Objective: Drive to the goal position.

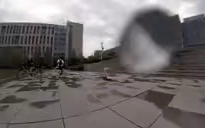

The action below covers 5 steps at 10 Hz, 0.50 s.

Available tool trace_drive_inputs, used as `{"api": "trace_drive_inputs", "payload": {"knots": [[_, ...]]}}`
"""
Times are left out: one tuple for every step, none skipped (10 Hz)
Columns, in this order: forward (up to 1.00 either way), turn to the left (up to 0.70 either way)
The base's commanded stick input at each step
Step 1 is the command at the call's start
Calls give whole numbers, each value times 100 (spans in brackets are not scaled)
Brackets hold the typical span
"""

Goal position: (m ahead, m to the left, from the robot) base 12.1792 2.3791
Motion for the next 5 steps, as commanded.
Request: {"api": "trace_drive_inputs", "payload": {"knots": [[70,14],[70,0],[70,0],[70,0],[70,0]]}}
